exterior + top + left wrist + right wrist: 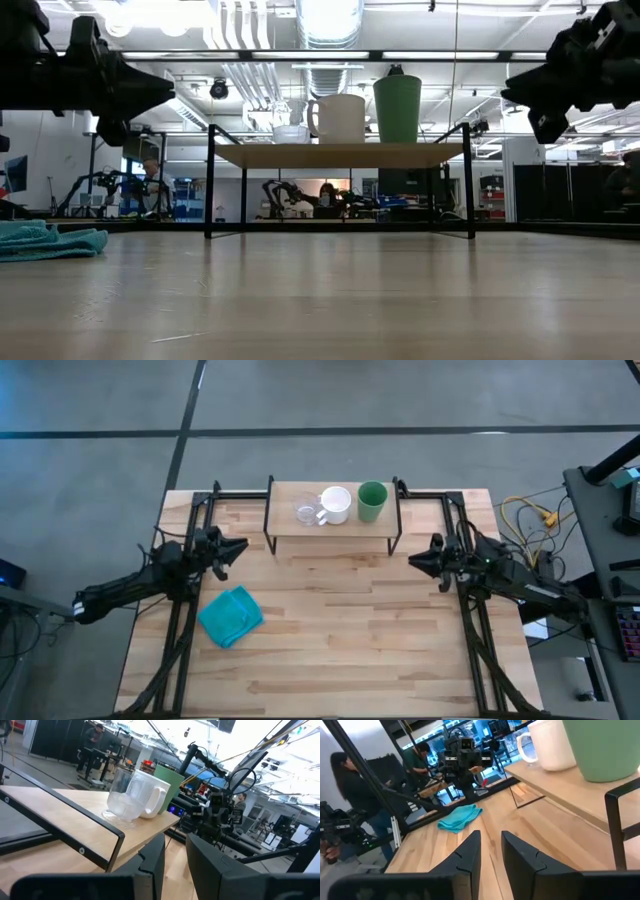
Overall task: Stack small to large cups/mugs on shelf
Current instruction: Return to Home Position
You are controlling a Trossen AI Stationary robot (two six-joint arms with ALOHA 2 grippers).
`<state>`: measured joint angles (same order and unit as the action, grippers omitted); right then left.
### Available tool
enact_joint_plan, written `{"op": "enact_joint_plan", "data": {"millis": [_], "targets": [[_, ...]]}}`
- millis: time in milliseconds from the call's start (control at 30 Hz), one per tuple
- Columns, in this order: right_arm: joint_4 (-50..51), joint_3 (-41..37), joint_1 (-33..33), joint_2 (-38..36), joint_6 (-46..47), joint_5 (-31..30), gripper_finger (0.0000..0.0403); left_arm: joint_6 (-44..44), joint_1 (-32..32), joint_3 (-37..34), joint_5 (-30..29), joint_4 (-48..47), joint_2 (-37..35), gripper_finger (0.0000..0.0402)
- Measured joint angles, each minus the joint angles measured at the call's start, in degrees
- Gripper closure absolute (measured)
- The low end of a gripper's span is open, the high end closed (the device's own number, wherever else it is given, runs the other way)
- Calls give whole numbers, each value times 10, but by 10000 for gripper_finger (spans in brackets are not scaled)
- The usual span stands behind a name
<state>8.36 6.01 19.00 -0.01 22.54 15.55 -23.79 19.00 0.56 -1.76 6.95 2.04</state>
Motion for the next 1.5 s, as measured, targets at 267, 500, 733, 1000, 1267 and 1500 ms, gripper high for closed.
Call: {"op": "enact_joint_plan", "data": {"millis": [267,500,733,1000,1267,1500], "targets": [[1,-20,0,4,-13,0,329,1,0,0,0,-6,5,336],[3,-20,0,13,-22,-7,334,1,0,-1,0,-26,20,336],[3,-19,0,13,38,-6,325,2,0,-2,0,-29,33,336],[3,-19,0,13,34,-6,324,2,0,-2,0,-28,32,336],[2,-19,0,13,34,-6,333,2,0,-2,0,-28,32,336],[3,-19,0,13,34,-6,325,2,0,-3,0,-28,32,336]]}}
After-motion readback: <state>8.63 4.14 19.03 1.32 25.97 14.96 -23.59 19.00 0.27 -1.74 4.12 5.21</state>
